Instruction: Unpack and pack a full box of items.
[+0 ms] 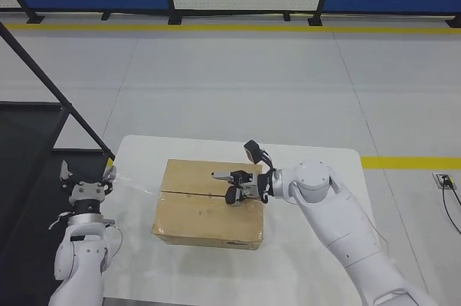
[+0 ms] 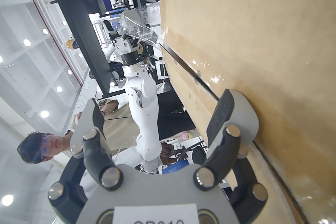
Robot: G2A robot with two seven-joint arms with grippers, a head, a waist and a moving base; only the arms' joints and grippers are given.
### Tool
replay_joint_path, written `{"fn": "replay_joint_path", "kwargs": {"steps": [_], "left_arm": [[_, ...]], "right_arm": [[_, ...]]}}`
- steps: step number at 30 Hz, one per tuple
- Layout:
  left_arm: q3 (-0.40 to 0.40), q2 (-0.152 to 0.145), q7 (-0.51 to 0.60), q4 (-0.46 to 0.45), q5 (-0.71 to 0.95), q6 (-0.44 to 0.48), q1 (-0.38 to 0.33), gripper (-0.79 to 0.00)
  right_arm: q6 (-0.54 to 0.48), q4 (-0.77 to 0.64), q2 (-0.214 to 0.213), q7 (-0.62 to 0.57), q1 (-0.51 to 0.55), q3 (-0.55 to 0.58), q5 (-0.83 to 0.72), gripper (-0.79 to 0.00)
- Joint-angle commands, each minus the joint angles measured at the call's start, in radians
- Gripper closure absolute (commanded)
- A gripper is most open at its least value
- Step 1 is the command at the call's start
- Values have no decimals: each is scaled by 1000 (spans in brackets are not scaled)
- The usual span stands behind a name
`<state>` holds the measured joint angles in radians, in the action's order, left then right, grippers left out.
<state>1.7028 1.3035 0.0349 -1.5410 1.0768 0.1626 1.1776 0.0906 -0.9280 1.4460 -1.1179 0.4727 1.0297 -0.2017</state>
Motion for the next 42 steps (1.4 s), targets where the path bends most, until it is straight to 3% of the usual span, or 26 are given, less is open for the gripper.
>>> {"fn": "replay_joint_path", "kwargs": {"steps": [1,19,36,42], "left_arm": [[-5,2,-8,-33,-5,4,7,-785],[-79,11,-34,-178,-221,64,24,-785],[-150,20,-34,-305,-358,28,48,-785],[-207,24,-43,-310,-437,-9,29,-785]], "right_arm": [[3,-19,-8,6,15,15,4,-785],[75,-212,-70,46,185,135,28,-785],[86,-210,-77,48,181,99,12,-785],[81,-215,-79,55,182,90,5,-785]]}}
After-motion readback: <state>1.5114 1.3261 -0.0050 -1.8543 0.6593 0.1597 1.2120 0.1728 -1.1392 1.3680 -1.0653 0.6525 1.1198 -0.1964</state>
